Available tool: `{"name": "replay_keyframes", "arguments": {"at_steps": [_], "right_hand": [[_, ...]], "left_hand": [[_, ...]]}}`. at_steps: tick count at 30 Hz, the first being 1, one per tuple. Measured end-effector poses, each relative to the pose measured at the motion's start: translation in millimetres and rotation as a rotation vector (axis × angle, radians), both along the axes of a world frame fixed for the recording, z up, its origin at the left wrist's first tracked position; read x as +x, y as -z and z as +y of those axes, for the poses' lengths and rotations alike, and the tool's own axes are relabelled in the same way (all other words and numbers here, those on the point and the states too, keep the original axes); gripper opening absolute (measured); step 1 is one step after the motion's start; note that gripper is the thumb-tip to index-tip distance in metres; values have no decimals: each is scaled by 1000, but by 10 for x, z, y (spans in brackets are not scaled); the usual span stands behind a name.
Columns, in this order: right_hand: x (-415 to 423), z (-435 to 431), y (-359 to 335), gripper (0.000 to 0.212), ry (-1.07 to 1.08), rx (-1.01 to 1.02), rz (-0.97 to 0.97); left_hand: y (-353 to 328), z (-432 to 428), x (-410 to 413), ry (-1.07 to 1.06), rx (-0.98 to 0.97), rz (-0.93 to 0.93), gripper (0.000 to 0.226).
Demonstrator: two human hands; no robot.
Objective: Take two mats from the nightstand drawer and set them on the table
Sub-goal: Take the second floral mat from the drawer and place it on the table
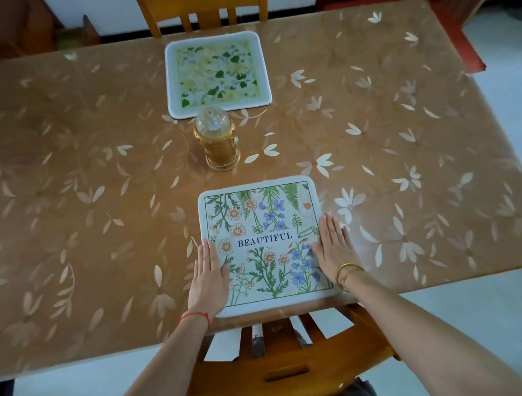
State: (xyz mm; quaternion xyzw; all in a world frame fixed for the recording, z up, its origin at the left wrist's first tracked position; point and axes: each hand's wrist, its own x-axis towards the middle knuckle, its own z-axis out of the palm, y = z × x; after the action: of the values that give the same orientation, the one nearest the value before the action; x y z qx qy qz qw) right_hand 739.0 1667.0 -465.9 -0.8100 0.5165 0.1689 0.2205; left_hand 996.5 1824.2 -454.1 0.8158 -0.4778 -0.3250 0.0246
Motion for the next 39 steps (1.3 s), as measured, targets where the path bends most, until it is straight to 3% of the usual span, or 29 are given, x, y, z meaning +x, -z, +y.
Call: {"name": "replay_keyframes", "arguments": {"at_steps": [7, 12, 24, 29, 32, 35, 39], "right_hand": [[-211, 259, -57, 104, -84, 53, 85], [-351, 329, -75, 115, -111, 82, 104], [-597, 322, -215, 81, -96, 85, 99], [-451, 297, -347, 56, -28, 27, -73], [-316, 334, -445, 30, 181, 2, -373], [-224, 383, -571, 31, 507, 148, -592], [-199, 407, -717, 38, 738, 316, -694]], "left_hand": [[-82, 390, -157, 169, 4, 9, 75], [-78, 534, -298, 62, 13, 7, 80], [-227, 671, -261, -13, 138, 4, 82], [-372, 576, -357, -146, -22, 109, 68], [-480, 515, -424, -334, -161, 204, 58], [-584, 497, -465, -485, -234, 266, 46], [-746, 517, -520, -683, -374, 458, 36]]}}
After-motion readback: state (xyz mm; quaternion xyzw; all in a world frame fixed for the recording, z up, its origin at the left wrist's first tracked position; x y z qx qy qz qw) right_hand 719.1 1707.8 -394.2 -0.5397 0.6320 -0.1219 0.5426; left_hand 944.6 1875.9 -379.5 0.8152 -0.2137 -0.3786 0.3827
